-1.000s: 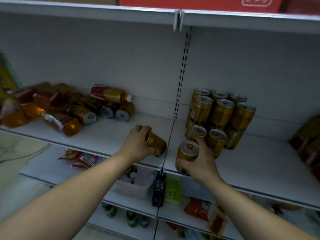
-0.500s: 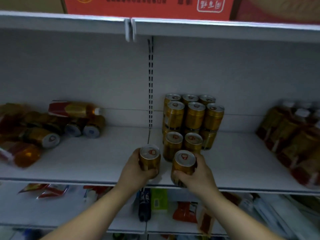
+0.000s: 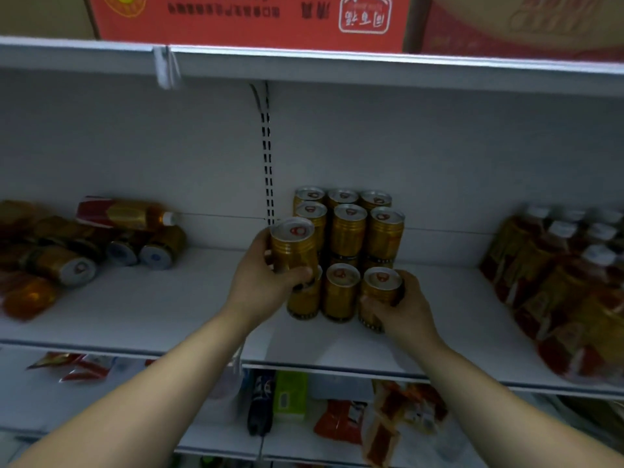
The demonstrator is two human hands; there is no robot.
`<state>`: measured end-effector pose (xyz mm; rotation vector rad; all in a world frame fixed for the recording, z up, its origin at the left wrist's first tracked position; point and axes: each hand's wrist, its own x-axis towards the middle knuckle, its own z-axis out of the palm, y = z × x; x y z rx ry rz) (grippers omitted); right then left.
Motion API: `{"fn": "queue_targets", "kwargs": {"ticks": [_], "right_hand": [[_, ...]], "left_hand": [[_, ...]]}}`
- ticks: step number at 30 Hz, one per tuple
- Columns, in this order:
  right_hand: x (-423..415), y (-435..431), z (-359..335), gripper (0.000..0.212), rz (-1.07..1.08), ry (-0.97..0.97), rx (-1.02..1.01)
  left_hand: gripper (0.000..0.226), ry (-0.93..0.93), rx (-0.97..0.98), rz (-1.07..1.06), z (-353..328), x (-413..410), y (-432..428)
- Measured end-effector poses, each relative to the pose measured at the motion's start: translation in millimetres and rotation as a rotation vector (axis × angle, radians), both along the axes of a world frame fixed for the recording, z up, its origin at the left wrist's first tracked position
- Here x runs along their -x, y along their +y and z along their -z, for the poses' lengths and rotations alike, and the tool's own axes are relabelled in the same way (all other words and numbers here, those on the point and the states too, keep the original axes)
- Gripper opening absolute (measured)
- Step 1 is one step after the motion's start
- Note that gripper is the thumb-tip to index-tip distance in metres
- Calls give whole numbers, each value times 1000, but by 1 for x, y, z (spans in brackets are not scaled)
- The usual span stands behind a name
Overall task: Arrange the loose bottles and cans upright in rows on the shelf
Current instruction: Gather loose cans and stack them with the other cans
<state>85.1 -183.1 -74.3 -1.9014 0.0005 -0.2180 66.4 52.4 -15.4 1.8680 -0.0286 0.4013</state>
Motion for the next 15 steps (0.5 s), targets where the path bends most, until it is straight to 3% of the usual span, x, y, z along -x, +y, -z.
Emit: {"fn": "queue_targets", "kwargs": {"ticks": [8,15], "right_hand": [[-23,-11,18,54,-104,4,-96],[-36,-20,33,71,-211,86,-108]], "left_hand": [[72,91,-10,-55,16,-25,-23],[80,147,79,-40,28,-36,-31]]}}
